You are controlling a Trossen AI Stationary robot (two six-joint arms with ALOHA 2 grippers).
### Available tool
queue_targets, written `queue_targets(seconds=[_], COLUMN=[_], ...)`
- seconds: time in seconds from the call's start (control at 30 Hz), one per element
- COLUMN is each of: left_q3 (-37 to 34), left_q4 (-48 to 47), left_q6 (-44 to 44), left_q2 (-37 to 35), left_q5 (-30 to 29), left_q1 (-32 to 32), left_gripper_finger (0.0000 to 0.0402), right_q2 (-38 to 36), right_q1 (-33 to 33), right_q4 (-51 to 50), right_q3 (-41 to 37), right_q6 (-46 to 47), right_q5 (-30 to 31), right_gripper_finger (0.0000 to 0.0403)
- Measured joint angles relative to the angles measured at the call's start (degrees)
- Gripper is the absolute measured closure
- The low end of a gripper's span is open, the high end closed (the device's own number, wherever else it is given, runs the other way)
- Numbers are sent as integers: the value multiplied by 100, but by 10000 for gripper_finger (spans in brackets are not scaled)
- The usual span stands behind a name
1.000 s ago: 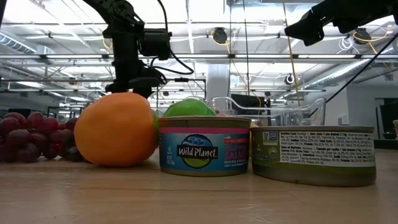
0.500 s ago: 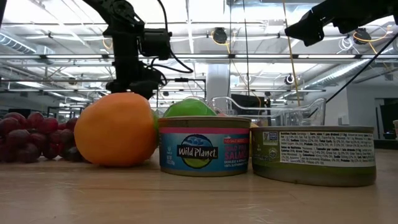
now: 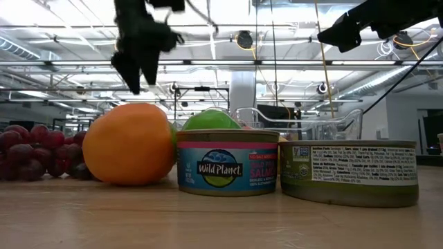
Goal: Pick & Place Food Item
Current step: Put the grapes into the bottom left transparent bin
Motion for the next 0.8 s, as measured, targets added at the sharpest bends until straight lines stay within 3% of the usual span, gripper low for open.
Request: queue_targets(seconds=[0.4, 0.57, 0.8], left_q3=[-783, -1269, -2010], left_q4=[114, 615, 1817], left_q6=[-3123, -4193, -4764], left_q2=[-251, -254, -257], left_q5=[13, 9, 0], left_q1=[-2323, -2931, -3315], left_gripper_finger=[4, 4, 4], right_q2=[-2, -2, -2], right_q1=[-1, 0, 0], right_q4=[-72, -35, 24], right_q3=[2, 2, 2], right_q6=[4, 4, 6], right_q5=[-2, -2, -2], right_gripper_finger=[83, 83, 83])
